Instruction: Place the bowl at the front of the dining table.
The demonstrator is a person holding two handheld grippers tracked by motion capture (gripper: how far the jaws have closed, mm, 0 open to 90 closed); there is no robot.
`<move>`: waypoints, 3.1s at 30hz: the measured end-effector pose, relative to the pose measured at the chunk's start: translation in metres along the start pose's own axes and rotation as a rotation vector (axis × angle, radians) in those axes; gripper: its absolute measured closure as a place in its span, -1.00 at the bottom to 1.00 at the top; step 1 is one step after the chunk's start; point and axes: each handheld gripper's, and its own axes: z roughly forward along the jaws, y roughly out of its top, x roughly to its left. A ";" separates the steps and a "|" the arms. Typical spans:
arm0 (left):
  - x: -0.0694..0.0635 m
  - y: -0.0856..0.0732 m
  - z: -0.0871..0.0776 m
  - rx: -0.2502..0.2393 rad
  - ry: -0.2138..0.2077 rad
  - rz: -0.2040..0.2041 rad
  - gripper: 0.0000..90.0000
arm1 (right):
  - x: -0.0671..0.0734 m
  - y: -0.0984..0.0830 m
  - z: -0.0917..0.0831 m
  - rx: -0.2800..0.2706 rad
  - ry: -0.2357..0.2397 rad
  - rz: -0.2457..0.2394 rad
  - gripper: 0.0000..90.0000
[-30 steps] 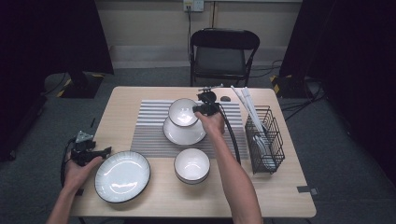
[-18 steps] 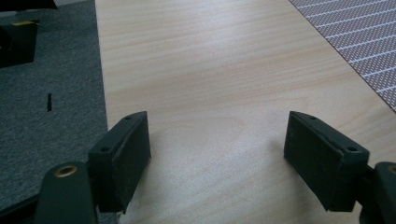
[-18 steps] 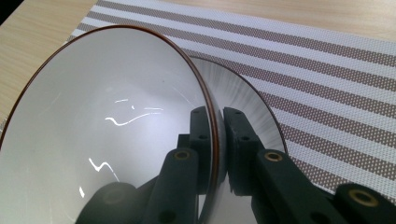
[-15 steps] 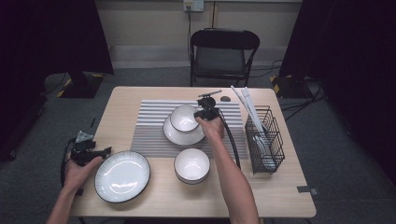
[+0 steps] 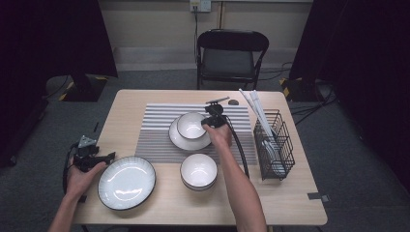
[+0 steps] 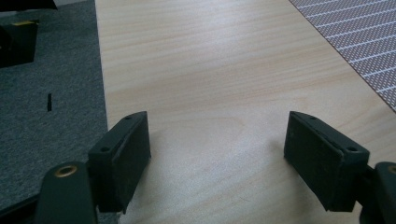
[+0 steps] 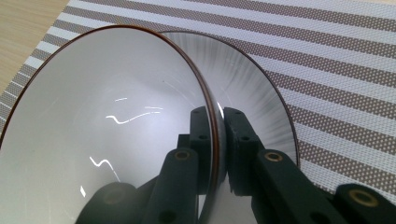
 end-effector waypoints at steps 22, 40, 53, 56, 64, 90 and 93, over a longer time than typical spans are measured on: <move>0.000 0.000 0.000 0.000 0.000 0.000 -0.50 | -0.002 -0.002 0.004 0.010 -0.012 0.021 0.84; 0.000 0.000 0.000 0.000 0.000 0.000 -0.50 | -0.003 -0.005 0.003 -0.003 0.007 -0.005 0.76; 0.000 0.000 0.000 0.000 0.000 0.000 -0.50 | -0.002 -0.005 0.002 -0.024 0.050 -0.005 0.26; 0.000 0.000 0.000 0.000 0.000 0.000 -0.50 | -0.001 -0.005 0.000 -0.033 0.035 -0.007 0.13; 0.000 0.000 0.000 0.000 0.000 0.000 -0.50 | -0.003 -0.004 -0.006 -0.054 0.006 -0.003 -0.09; 0.000 0.000 0.000 0.000 0.000 0.000 -0.50 | 0.000 -0.009 -0.034 -0.115 0.043 -0.030 -0.35; 0.000 0.000 0.000 0.000 0.000 0.000 -0.50 | 0.001 -0.009 -0.039 -0.130 0.050 -0.046 -0.35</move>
